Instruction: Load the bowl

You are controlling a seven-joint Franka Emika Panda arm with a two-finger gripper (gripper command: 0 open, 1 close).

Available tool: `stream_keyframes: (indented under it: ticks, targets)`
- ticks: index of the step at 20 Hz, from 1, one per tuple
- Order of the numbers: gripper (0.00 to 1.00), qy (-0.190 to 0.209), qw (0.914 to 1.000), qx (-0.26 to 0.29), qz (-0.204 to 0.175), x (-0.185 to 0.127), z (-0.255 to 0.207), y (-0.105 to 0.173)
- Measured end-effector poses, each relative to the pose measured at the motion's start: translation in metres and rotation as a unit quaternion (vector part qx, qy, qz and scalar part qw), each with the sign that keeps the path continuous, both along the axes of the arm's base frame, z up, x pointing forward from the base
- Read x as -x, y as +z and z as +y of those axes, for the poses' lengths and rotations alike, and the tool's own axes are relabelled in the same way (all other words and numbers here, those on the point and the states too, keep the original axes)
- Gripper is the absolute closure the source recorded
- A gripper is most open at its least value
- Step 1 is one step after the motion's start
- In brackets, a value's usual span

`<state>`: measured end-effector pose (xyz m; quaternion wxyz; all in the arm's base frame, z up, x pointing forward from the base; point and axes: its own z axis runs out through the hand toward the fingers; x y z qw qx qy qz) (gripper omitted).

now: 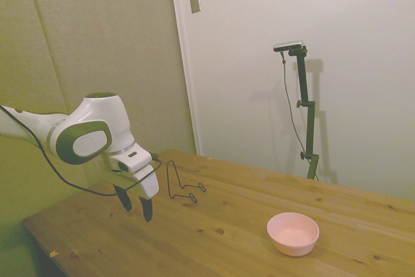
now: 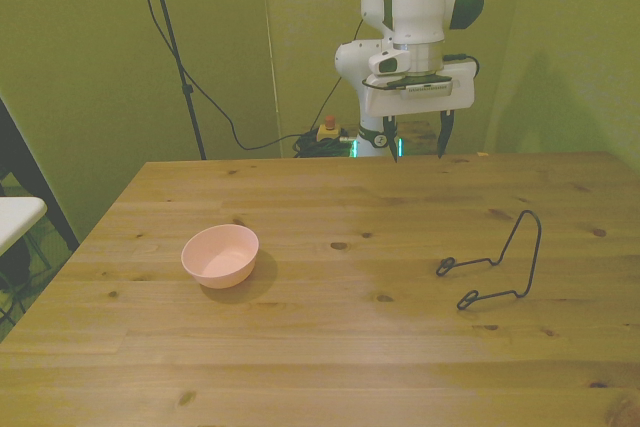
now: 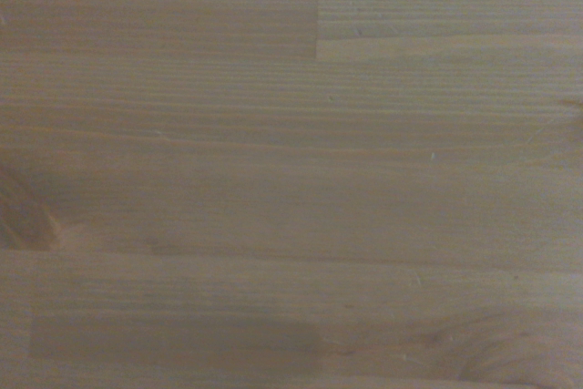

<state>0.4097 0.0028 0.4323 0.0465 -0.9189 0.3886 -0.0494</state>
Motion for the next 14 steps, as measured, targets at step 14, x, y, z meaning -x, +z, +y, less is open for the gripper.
stream_keyframes:
  ticks: [14]
  targets:
    - [0.00, -0.056, 0.9954, 0.048, -0.062, -0.029, -0.096, 0.031]
